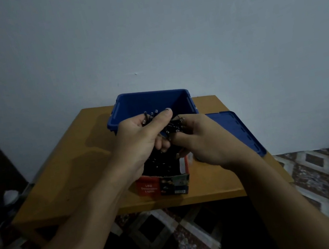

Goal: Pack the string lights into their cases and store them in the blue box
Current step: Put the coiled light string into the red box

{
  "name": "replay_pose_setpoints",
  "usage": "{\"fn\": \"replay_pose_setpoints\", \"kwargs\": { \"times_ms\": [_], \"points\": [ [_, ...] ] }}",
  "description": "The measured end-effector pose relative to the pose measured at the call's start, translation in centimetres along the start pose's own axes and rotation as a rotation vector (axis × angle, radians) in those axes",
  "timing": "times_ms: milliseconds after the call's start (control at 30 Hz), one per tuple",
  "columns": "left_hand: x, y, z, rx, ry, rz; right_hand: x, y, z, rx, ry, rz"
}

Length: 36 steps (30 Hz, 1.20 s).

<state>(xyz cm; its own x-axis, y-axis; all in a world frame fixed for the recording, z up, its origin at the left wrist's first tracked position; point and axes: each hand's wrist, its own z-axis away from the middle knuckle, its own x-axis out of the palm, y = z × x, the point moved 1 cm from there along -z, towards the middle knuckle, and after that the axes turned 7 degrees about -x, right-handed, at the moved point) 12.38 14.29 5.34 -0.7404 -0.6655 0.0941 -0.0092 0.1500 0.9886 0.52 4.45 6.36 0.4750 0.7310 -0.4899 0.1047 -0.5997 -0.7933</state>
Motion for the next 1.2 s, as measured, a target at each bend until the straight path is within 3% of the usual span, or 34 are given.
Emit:
{"fn": "replay_pose_setpoints", "kwargs": {
  "times_ms": [167,367,533,667,767,900,1067,1200],
  "points": [
    [0.2,-1.0,-0.7,0.005,0.020,0.020,0.0,1.0,0.1,0.006,-0.026,0.051],
    [0.2,-2.3,-0.9,0.235,0.095,-0.114,0.0,2.2,-0.2,-0.037,0.007,0.146],
    [-0.3,-4.9,-1.0,0.314,0.068,-0.347,0.7,4.0,0.2,-0.014,0.066,0.281],
    [-1.0,-6.9,-0.6,0.266,0.013,-0.593,1.3,4.7,0.8,0.024,-0.010,0.357],
    [-1.6,-7.3,-0.2,0.292,0.057,-0.916,1.8,4.9,1.0,0.002,-0.069,0.470],
    [-2.4,-7.8,0.1,0.204,0.030,-1.255,2.5,5.5,1.0,0.038,-0.143,0.674],
    [-3.8,-7.7,1.2,0.229,0.146,-1.207,3.2,6.1,1.4,0.057,-0.153,0.722],
    [-5.1,-7.5,2.6,0.236,0.143,-1.028,3.2,6.1,1.3,0.073,-0.124,0.691]
  ]
}}
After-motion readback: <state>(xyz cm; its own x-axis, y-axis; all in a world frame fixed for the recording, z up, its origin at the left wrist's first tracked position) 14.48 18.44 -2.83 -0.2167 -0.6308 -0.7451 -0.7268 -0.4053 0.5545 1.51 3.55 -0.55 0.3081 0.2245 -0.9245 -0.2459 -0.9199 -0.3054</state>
